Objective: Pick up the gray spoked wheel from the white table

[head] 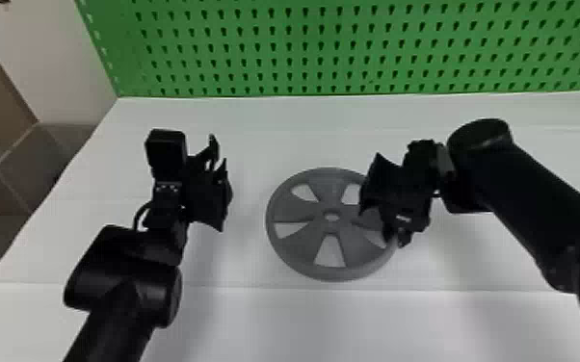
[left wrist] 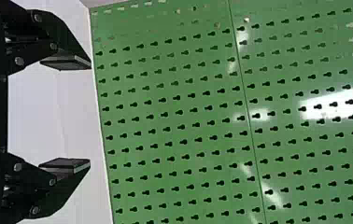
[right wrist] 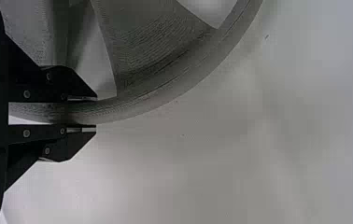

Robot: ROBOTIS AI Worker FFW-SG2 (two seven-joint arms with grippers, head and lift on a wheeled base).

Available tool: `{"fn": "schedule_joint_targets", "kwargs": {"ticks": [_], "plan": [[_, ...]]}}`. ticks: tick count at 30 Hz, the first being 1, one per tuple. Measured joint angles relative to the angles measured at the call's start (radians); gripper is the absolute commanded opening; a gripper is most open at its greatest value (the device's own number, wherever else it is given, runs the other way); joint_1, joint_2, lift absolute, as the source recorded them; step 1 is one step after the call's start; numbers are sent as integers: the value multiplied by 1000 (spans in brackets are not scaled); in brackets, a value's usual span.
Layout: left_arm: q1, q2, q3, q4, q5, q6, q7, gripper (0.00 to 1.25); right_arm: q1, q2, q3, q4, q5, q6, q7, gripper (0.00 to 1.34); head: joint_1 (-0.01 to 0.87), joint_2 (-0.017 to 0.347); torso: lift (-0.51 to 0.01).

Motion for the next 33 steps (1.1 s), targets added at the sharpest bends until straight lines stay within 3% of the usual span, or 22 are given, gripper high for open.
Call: {"fn": "schedule_joint_targets", "kwargs": {"ticks": [6,12,19,33], "plan": [[3,1,3,0,1,0,0,747,5,-4,0,-49,21,7,0,250,779,107,-70],[7,2,6,0,3,0,0,747,22,-8,-62,-144,79,54,-1,250,779,107,-70],[15,5,10,-5,7,0,0,747,60,-11,-188,-294,145,156,-28,252,779,107,-70],[32,6,30,-27,15,0,0,747,164,-42,-254,-626,120,170,-35,252,779,107,-70]]}}
